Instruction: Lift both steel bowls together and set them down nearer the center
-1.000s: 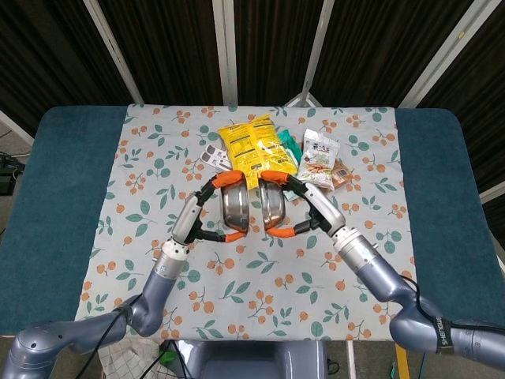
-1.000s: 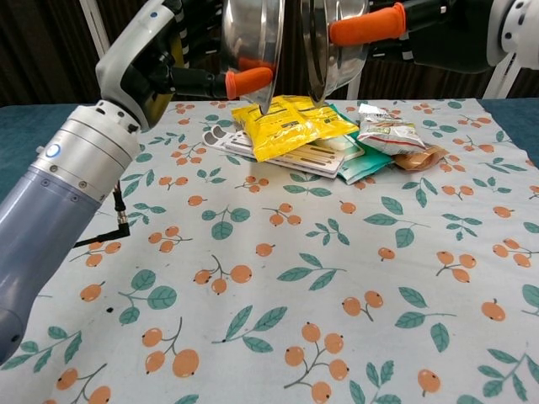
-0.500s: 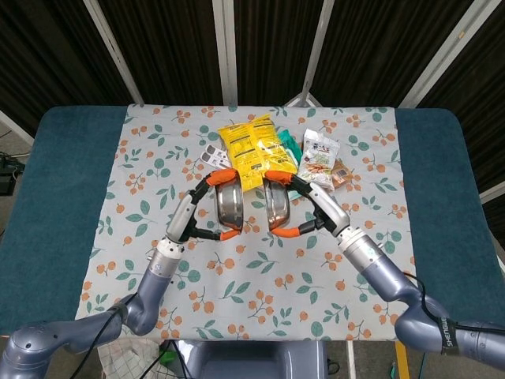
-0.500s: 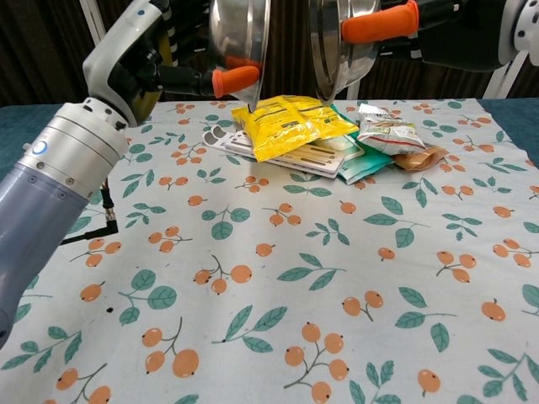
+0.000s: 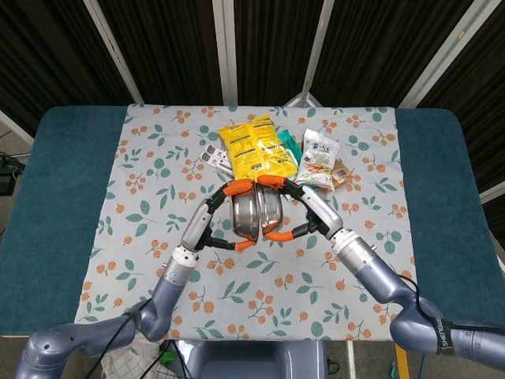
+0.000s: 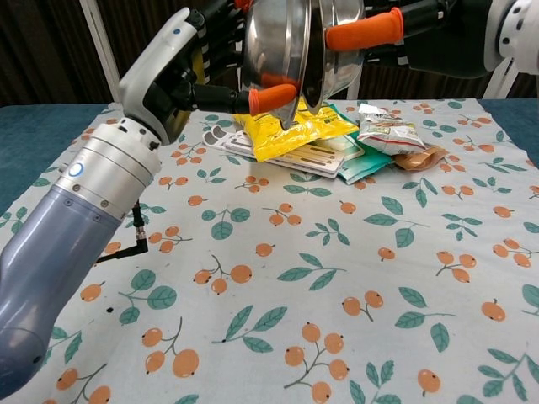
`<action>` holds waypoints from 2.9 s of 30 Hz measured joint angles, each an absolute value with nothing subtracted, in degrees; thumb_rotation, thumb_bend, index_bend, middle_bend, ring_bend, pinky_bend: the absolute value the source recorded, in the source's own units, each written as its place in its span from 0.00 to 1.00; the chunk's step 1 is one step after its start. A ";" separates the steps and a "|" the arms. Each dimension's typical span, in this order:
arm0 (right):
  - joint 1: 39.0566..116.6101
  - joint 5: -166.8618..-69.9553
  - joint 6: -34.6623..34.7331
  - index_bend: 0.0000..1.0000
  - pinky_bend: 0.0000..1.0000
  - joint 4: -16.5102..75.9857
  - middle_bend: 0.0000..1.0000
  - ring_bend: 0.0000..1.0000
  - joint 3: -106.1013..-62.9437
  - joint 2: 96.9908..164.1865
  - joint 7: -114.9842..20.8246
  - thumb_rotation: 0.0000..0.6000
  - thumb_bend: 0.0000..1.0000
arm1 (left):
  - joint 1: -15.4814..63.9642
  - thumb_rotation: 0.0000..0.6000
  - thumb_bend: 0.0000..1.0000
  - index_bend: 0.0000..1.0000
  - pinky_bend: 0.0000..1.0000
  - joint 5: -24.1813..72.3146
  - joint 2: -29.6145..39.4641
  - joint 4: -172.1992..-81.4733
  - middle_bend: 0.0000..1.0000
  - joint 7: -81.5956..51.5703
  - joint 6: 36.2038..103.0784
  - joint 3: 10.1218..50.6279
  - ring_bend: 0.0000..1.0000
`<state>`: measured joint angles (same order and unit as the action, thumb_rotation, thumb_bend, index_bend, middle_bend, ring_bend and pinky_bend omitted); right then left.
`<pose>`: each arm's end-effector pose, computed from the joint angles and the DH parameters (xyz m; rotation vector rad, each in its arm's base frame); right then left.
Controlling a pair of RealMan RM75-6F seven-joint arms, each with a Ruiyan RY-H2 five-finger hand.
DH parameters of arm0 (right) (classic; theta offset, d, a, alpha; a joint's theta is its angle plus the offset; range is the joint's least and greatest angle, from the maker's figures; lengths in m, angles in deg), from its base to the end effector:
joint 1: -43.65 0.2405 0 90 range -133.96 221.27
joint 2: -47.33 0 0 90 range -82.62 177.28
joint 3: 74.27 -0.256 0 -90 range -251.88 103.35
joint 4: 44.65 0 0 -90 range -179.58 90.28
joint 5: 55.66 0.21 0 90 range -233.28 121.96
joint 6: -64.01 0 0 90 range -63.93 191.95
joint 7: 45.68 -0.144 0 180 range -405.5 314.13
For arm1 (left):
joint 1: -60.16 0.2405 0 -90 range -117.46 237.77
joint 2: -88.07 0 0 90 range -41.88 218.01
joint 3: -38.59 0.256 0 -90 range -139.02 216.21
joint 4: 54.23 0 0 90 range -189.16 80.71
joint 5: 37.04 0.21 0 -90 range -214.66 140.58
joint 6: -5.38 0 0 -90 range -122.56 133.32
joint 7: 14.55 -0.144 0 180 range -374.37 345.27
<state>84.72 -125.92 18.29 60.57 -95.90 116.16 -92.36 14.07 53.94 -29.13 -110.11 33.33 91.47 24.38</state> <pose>-0.0807 -0.3409 0.0813 1.4622 -2.0340 1.6468 -0.0548 0.3226 -0.0587 -1.3807 -1.4176 -2.2952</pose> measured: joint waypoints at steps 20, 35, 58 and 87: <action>85.19 -126.97 19.25 0.31 0.06 62.02 0.26 0.34 -95.45 116.56 -93.16 1.00 0.00 | 11.65 1.00 0.01 0.33 0.33 54.20 -34.89 -103.37 0.19 35.35 93.03 23.38 0.14; 83.99 -127.00 18.62 0.32 0.06 60.93 0.26 0.34 -95.75 114.96 -94.90 1.00 0.00 | 12.74 1.00 0.01 0.33 0.33 54.84 -32.28 -105.95 0.19 33.75 95.18 23.98 0.14; 83.35 -128.39 18.42 0.32 0.06 61.12 0.26 0.34 -95.22 112.63 -95.67 1.00 0.00 | 12.26 1.00 0.01 0.35 0.33 55.60 -31.95 -103.81 0.20 32.21 96.54 24.07 0.14; 83.73 -129.43 15.33 0.36 0.06 45.40 0.26 0.34 -86.03 114.23 -52.88 1.00 0.00 | 20.45 1.00 0.01 0.33 0.32 14.75 -6.63 -145.65 0.21 -26.36 74.53 20.66 0.14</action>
<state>83.73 -129.43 15.33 45.40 -86.03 114.23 -52.88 20.45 14.75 -6.63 -145.65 -26.36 74.53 20.66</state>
